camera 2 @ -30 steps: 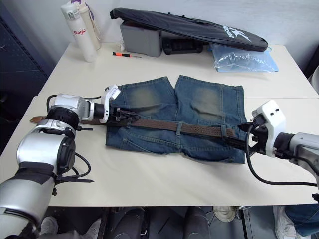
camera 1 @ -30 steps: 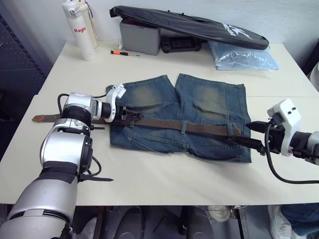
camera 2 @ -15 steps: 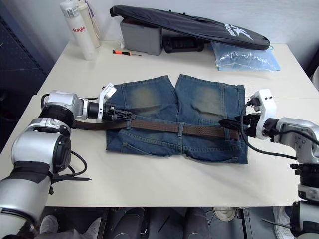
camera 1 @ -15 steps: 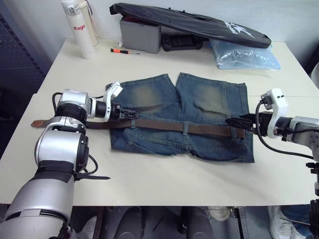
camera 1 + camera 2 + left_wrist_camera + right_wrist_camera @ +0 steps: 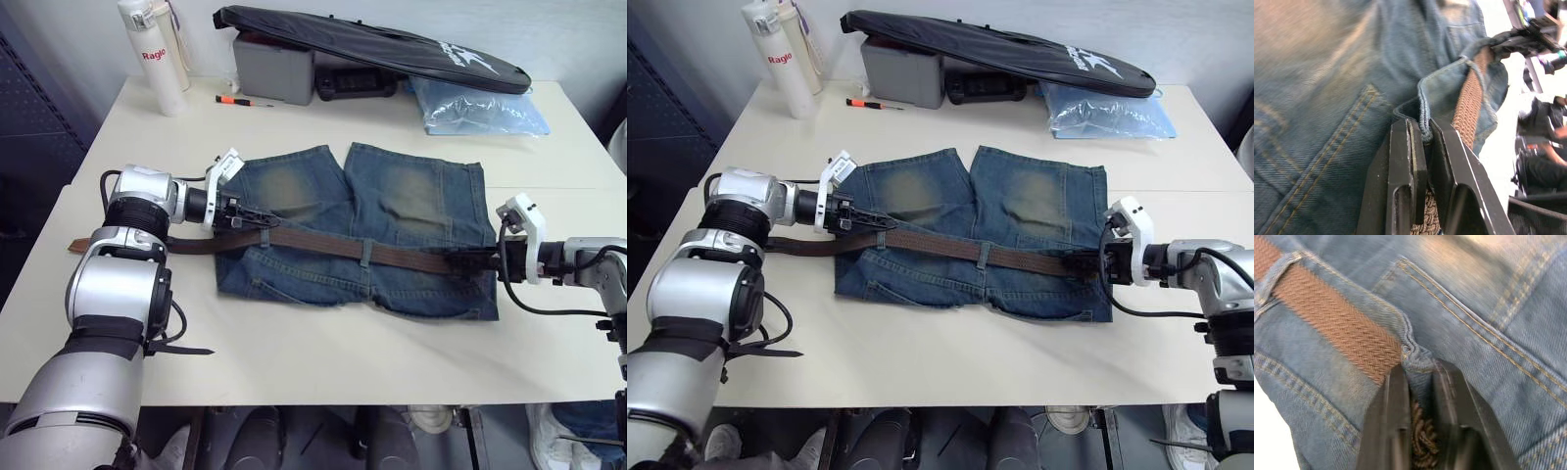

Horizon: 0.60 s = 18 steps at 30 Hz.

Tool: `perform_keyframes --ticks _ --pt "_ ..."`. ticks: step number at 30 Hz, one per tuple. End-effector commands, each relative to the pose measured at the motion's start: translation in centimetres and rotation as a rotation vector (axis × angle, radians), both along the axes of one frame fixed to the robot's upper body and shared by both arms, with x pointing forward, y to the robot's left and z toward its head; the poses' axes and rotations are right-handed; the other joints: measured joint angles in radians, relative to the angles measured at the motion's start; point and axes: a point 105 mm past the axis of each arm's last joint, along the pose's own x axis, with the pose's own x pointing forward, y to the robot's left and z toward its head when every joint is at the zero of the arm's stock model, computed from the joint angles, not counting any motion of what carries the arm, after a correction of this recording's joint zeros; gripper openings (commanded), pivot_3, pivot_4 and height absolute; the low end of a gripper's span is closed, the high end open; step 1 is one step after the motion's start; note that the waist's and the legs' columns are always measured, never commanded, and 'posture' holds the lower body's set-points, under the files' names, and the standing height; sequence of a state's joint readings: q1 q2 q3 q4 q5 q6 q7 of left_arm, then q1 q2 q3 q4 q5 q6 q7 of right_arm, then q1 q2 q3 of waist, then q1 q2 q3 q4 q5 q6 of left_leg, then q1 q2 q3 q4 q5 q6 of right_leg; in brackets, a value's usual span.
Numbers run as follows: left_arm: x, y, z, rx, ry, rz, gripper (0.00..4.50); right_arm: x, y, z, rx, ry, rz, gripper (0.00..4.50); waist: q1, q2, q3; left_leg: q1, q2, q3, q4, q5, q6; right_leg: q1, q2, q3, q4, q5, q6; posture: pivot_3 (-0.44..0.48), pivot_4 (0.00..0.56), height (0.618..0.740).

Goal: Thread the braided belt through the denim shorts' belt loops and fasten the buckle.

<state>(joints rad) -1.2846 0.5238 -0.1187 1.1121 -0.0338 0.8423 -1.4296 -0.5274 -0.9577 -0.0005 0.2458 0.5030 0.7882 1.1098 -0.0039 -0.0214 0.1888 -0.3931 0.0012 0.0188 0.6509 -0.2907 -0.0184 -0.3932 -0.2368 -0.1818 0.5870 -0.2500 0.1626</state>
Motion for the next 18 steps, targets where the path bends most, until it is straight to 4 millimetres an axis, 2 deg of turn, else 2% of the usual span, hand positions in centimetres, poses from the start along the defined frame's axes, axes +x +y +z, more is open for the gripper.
perform_keyframes --ticks 1,3,6,8,10,12,13,18 --pt "-1.5 1.1 0.1 0.027 -0.058 -0.141 0.0 -1.6 0.0 2.8 -0.038 -0.194 0.115 0.13 0.001 0.0 0.0 0.0 0.0 0.0 -0.001 0.0 0.0 0.0 0.0 0.0 -0.001 0.0 0.0 0.0 0.15 0.74" --pt "-2.4 1.6 0.1 0.037 -0.15 -0.225 0.0 -2.6 0.3 3.3 -0.077 -0.296 0.169 0.13 -0.001 0.0 0.0 0.001 0.0 0.001 -0.001 0.0 0.0 0.0 0.0 0.001 -0.001 0.0 0.0 0.0 0.15 0.74" --pt "-4.4 1.7 1.5 -0.053 -0.318 -0.333 0.0 -4.0 1.0 3.9 -0.161 -0.498 0.208 0.13 -0.001 0.0 0.0 0.001 0.001 0.001 0.0 0.0 -0.001 -0.001 0.0 0.002 0.001 0.0 0.0 0.0 0.15 0.74" --pt "-5.8 1.7 1.9 -0.075 -0.366 -0.39 0.0 -4.6 1.4 4.3 -0.183 -0.607 0.211 0.13 0.0 0.0 0.0 0.001 0.002 0.001 0.0 -0.001 -0.001 -0.001 0.001 0.002 0.0 0.0 0.0 0.0 0.15 0.74" --pt "-7.2 1.9 1.6 -0.068 -0.416 -0.449 0.0 -4.8 1.4 4.6 -0.155 -0.685 0.14 0.13 0.003 0.0 0.0 0.002 0.002 0.002 0.001 -0.001 -0.001 0.0 0.001 0.003 0.001 0.0 0.0 0.0 0.15 0.74" --pt "-9.9 2.2 0.6 -0.035 -0.455 -0.535 0.0 -6.4 0.7 3.8 -0.302 -0.882 0.097 0.13 0.004 0.0 0.0 0.003 0.002 0.002 0.001 -0.001 -0.001 0.001 0.001 0.004 0.001 0.0 0.0 0.0 0.15 0.74" --pt "-11.0 2.1 0.2 -0.026 -0.458 -0.551 0.0 -7.6 0.7 2.9 -0.346 -0.909 0.114 0.13 0.009 0.0 0.0 0.004 0.002 0.002 0.0 -0.001 -0.001 0.001 0.001 0.005 0.001 0.0 0.0 0.0 0.15 0.74" --pt "-13.5 2.0 -0.9 -0.038 -0.442 -0.568 0.0 -11.5 2.0 0.4 -0.419 -0.98 0.248 0.13 0.023 0.001 0.0 0.005 0.002 0.005 0.003 -0.002 0.0 0.002 0.001 0.008 0.001 0.002 0.0 0.0 0.15 0.74"
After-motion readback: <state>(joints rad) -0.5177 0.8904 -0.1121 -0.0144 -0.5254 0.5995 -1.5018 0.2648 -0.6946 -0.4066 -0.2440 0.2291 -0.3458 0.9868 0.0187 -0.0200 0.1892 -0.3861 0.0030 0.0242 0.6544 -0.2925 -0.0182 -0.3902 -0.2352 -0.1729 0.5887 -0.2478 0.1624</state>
